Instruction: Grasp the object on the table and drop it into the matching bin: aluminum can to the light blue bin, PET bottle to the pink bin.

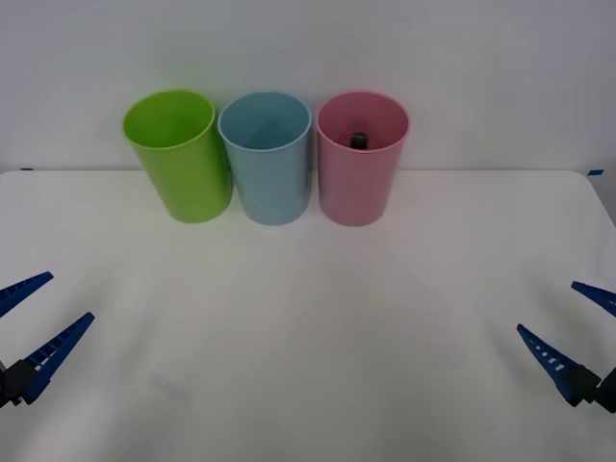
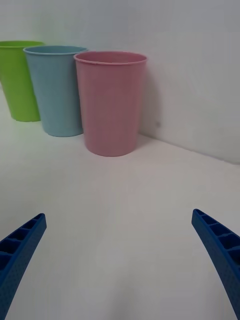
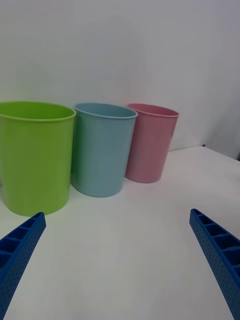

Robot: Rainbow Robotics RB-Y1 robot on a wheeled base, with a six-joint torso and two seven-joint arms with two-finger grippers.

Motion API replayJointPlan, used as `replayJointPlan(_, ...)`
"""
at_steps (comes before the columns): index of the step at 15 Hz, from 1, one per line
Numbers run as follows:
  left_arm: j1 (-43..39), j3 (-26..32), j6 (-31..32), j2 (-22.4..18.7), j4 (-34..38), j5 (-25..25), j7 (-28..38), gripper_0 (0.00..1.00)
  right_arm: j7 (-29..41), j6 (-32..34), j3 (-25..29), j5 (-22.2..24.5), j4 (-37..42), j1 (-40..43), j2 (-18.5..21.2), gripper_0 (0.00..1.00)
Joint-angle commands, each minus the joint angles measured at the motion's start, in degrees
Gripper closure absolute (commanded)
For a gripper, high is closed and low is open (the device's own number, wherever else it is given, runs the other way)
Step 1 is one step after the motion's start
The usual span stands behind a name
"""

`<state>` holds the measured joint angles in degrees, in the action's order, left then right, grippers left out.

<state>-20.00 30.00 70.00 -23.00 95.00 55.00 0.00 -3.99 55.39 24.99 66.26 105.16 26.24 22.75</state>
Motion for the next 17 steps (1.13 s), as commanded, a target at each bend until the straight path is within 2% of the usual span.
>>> replayJointPlan(1, 0.00, 0.00, 0.00, 0.00, 0.00, 0.00, 0.00, 0.00, -1.37, 0.68, 1.73, -0.96, -0.13, 1.53, -2.10, 0.00)
replayJointPlan(10, 0.00, 0.00, 0.00, 0.00, 0.00, 0.00, 0.00, 0.00, -7.08, 10.61, 4.54, -7.73, -10.50, 1.18, -2.89, 0.00)
replayJointPlan(17, 0.00, 0.00, 0.00, 0.00, 0.00, 0.00, 0.00, 0.00, -7.79, 11.67, 3.57, -8.60, -12.08, 1.18, -2.71, 0.00)
